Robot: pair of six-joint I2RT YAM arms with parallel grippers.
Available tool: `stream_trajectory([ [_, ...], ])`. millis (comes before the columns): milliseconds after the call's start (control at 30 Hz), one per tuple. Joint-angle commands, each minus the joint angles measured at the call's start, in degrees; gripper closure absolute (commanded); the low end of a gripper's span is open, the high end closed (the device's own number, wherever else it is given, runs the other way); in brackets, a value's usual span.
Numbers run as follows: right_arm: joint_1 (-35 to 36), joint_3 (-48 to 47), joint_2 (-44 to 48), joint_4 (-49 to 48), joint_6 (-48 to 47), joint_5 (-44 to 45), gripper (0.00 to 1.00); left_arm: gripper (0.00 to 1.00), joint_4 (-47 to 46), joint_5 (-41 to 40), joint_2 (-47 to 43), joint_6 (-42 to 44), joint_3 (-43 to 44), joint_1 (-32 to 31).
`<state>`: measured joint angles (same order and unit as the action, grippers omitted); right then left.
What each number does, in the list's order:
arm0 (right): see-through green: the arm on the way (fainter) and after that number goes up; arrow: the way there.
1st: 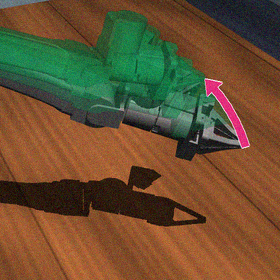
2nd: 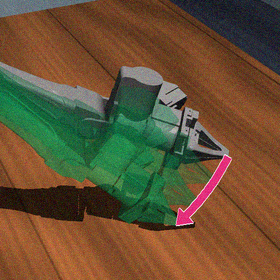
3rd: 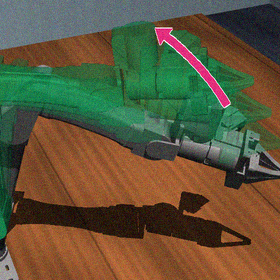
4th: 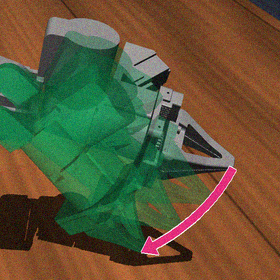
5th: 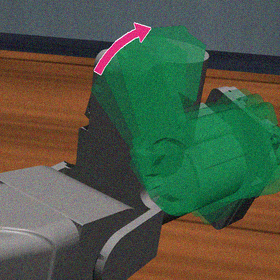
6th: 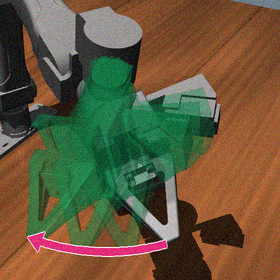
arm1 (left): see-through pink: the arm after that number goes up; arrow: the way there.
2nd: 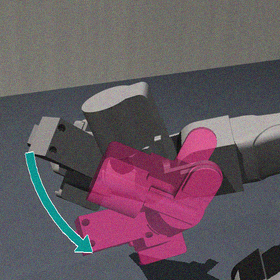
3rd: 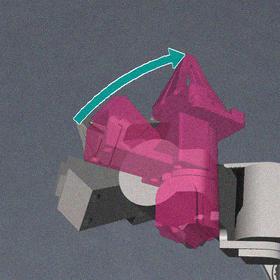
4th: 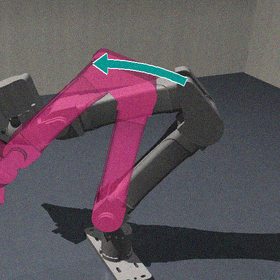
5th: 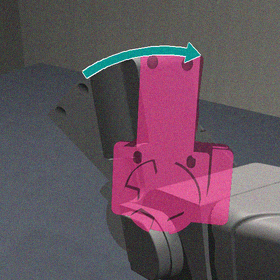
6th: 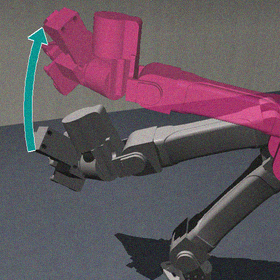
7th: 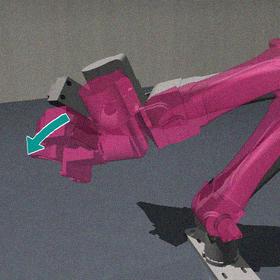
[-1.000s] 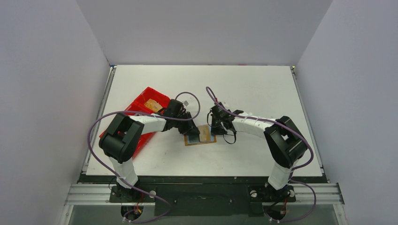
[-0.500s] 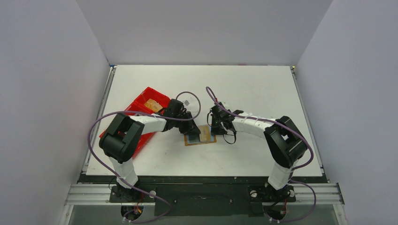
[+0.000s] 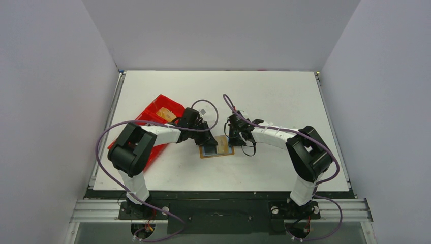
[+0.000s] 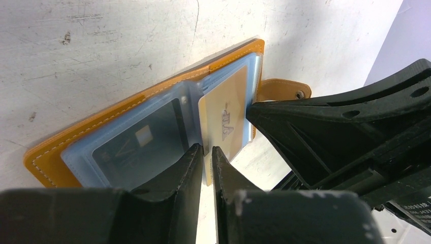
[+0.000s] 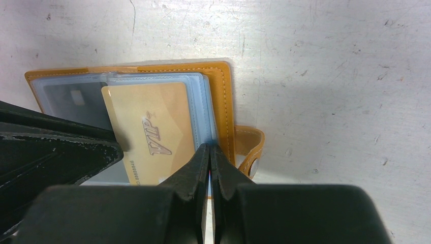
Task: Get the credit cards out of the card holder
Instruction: Remove the credit card from the card holder.
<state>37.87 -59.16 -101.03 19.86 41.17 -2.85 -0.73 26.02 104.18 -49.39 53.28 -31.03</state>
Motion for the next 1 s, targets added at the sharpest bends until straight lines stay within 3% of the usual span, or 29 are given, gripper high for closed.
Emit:
stream_trajectory([
  [0,-0.23,0.80,-3.77,2.52,-0.74,2.15,1.00,0.90,-3.01,1.01,0.83,-0.34,1.05,-0.26],
  [167,-0.21,0.77,-3.71,2.50,-0.83,2.15,1.00,0.92,-3.34,1.16,1.13,-0.36,1.01,-0.35],
  [300,-0.19,0.79,-3.73,2.47,-0.84,2.17,1.00,1.00,-3.42,1.35,1.17,-0.53,1.11,-0.35],
  [967,-0.93,1.15,-3.72,2.80,-0.96,2.68,1.00,1.00,0.12,-0.53,-3.24,0.80,-1.56,2.68],
])
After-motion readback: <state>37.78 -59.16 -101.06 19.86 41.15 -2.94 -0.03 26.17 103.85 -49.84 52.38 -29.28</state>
